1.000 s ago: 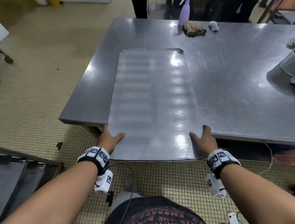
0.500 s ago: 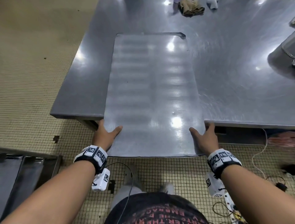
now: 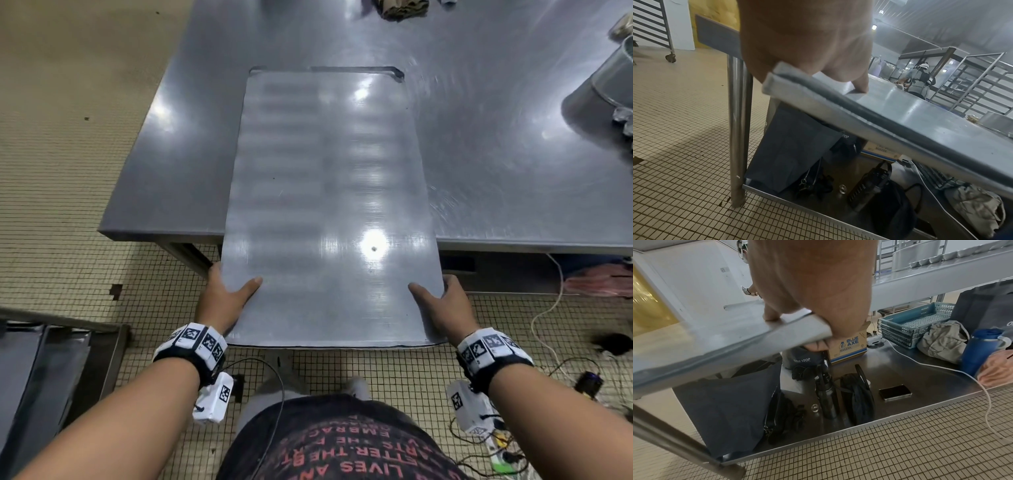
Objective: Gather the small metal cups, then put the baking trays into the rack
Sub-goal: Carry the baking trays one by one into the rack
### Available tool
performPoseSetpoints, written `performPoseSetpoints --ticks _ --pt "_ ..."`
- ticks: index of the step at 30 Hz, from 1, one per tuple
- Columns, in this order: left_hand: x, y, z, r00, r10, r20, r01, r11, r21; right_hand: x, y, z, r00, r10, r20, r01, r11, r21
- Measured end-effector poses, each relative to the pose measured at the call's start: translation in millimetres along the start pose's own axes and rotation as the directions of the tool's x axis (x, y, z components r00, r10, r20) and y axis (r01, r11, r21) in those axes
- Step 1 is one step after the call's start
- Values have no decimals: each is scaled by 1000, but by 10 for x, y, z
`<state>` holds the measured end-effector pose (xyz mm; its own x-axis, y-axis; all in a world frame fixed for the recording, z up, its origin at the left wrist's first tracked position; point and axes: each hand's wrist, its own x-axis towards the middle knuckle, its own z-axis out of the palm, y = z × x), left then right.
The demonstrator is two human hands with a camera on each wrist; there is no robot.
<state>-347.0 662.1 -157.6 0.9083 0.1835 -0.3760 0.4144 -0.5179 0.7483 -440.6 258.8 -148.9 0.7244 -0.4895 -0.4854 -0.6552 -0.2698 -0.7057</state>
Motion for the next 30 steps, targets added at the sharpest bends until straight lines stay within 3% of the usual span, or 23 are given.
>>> performPoseSetpoints --ticks 7,16,22,30 --pt "2 32 -43 1000 -13 9 13 1000 -2 103 -91 -41 998 -29 60 31 999 -29" --pt "256 144 -142 998 -14 57 8 995 99 239 -283 71 998 10 -64 -18 992 -122" --pt "295 56 -16 998 55 -1 -55 990 130 270 -203 154 987 6 -161 -28 991 -131" --pt "363 -63 44 996 84 -28 -79 988 130 317 -143 226 982 15 -188 -35 994 -101"
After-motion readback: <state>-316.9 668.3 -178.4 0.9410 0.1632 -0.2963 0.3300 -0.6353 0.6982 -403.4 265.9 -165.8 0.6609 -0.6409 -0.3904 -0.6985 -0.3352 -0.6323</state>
